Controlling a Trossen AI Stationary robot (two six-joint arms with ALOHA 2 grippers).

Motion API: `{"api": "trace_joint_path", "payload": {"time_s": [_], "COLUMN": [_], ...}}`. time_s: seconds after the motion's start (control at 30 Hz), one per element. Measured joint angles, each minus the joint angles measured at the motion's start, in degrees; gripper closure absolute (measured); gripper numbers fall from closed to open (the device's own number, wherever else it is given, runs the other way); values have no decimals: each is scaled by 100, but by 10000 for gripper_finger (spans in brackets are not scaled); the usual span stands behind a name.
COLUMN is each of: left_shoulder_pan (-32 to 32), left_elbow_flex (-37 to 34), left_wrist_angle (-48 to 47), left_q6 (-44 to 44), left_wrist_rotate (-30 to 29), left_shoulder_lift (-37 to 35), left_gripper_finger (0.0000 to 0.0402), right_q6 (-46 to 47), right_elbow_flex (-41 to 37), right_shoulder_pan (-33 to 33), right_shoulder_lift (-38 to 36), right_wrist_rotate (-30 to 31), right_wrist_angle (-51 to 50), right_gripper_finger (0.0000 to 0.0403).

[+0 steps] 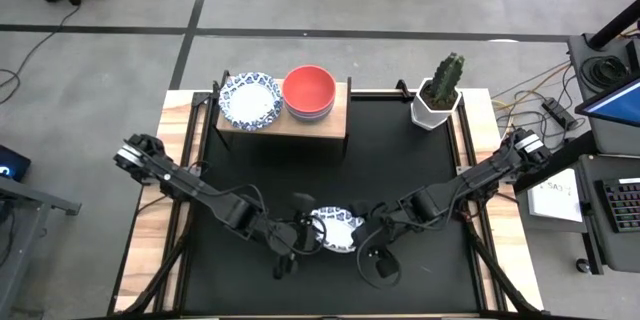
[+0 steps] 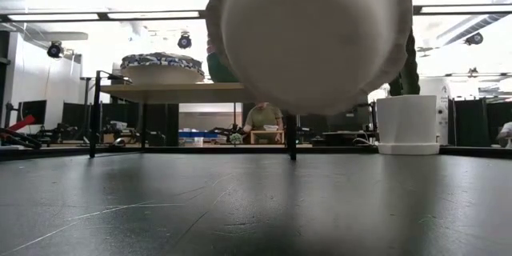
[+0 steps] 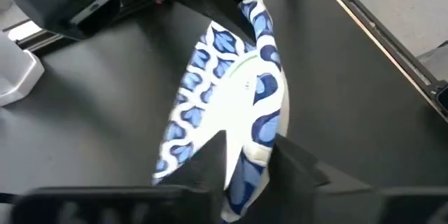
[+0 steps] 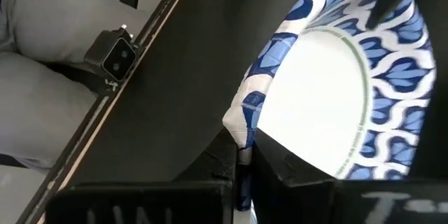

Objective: Place and stack bowls onto a shelf
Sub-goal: Stack the white patterned bowl on top of the white patterned bowl on the shelf

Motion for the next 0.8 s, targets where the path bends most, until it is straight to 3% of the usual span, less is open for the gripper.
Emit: {"api": "trace_joint_path", "payload": {"time_s": [0.13, 0.5, 0.67, 0.8], "left_shoulder_pan": [-4, -31, -131, -131], "left_elbow_flex": [0, 2, 2, 2], "left_wrist_angle": [-25, -418, -1077, -1810], "left_q6": [151, 138, 65, -95], "left_wrist_rotate": [59, -11, -69, -580], "left_shoulder_lift": [-15, -329, -978, -1601], "left_gripper_finger": [389, 401, 401, 401], "right_q6": [64, 12, -14, -86], "right_elbow_flex": [-7, -8, -39, -124], "right_shoulder_pan": [-33, -116, -127, -120], "right_shoulder_lift": [0, -391, -975, -1502], "right_wrist_rotate": [18, 193, 404, 604], "right_wrist_angle": [192, 276, 259, 254], "right_gripper_finger": [356, 231, 203, 198]}}
